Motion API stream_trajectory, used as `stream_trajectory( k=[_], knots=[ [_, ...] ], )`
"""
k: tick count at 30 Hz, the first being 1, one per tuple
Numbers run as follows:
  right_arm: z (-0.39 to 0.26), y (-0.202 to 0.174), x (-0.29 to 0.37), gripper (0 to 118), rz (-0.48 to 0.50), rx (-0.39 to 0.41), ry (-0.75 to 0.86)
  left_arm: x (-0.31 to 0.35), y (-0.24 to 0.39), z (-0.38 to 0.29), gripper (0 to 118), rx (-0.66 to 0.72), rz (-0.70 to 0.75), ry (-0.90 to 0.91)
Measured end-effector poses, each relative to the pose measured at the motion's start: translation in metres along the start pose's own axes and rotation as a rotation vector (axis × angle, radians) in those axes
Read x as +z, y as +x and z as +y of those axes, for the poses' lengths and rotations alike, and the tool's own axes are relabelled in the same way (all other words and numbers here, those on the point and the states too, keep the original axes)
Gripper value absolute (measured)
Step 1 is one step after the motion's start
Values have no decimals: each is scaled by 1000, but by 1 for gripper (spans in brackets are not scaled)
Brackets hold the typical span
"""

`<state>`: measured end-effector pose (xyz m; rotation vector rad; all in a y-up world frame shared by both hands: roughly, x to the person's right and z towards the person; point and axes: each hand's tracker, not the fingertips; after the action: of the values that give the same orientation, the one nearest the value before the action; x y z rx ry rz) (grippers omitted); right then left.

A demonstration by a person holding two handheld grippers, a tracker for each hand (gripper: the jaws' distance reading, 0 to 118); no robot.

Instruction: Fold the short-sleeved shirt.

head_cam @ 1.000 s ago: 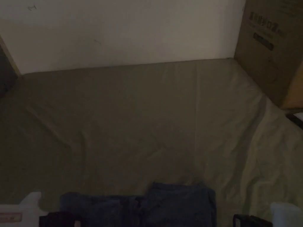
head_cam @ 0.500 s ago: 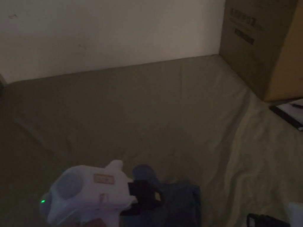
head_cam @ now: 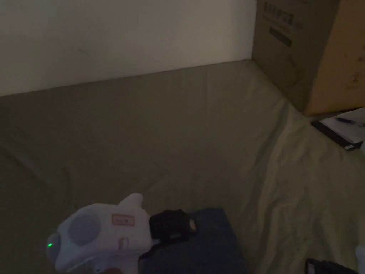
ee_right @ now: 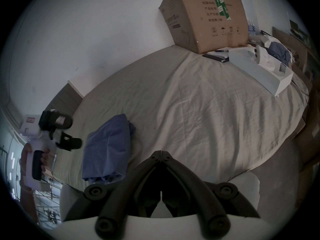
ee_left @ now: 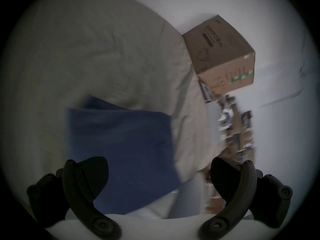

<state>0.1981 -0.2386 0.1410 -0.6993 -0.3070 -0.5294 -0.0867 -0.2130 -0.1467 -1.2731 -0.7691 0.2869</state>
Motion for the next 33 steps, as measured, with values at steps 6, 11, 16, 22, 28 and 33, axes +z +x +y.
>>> stream_trajectory(
  k=[6,11,16,22,28,33],
  knots=[
    [-2,-22,-10,0,32,23,-13,29,-53,-20,29,104,1,63],
    [-1,-39,-11,0,46,59,-11,12,-49,-23,3,35,3,54],
    [1,-41,-10,0,36,90,-12,-29,-15,-22,2,-14,-146,-4],
    [0,-31,-1,0,16,85,-16,-107,20,-28,2,-34,-171,-169],
    [4,-26,6,0,-9,88,-14,-141,40,-36,2,-61,-216,-259],
    [15,-45,2,0,35,157,-8,-87,25,-41,2,-109,-226,-137]
  ],
)
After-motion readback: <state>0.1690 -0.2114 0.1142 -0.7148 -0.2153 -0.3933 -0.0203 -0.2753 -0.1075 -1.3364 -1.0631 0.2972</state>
